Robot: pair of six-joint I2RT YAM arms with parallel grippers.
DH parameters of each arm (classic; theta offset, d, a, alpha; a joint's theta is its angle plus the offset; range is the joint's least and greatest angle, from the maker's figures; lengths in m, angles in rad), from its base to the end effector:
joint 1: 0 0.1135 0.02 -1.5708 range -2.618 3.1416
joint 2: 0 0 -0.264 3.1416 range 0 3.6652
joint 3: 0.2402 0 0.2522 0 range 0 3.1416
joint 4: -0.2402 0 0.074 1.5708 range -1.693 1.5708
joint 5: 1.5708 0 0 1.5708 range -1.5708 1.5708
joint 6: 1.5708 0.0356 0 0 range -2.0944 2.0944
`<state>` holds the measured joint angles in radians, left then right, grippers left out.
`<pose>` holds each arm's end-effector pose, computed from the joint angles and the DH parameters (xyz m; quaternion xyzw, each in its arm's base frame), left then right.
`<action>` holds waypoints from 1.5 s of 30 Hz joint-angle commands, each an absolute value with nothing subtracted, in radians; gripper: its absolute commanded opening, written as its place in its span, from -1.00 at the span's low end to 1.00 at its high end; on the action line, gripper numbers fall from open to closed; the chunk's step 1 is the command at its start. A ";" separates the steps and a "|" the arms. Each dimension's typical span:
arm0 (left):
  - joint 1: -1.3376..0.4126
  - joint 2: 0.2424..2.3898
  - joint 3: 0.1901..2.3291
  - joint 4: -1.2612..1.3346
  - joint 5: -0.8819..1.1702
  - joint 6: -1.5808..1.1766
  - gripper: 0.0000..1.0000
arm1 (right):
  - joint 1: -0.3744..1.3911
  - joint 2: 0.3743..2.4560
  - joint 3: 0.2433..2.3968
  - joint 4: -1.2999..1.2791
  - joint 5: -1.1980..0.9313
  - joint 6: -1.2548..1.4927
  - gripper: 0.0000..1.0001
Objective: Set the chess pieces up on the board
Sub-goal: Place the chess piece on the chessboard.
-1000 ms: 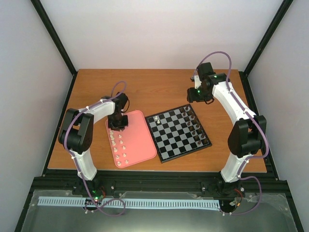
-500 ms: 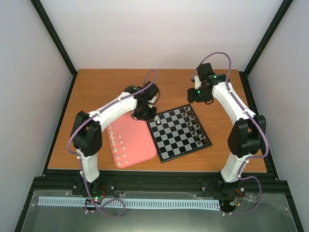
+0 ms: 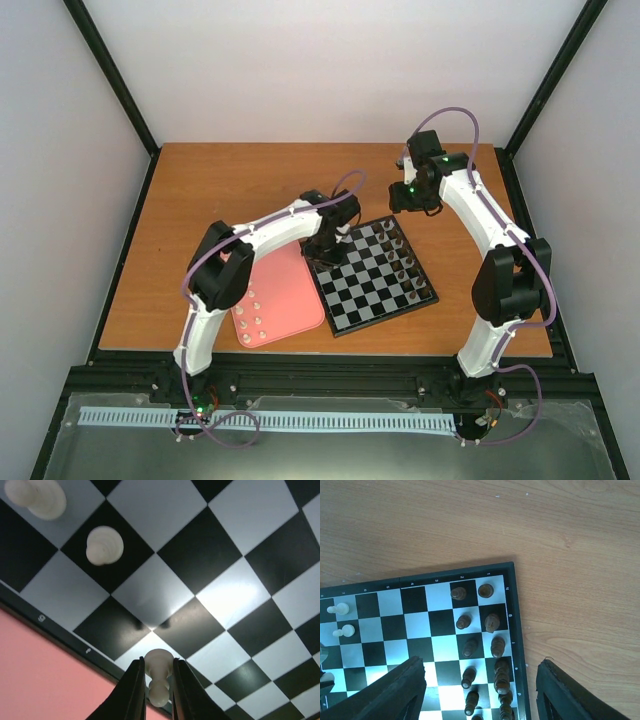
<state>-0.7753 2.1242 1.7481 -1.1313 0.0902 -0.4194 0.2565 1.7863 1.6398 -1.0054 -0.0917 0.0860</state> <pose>0.2946 -0.2932 0.1947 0.1782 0.9825 -0.0551 0.0008 0.3591 0.0975 0.2950 -0.0927 0.9728 0.0796 0.1970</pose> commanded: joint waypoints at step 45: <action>-0.750 2.258 1.863 -1.088 0.023 -0.369 -0.71 | 0.247 1.788 1.660 -1.005 -0.089 0.080 0.22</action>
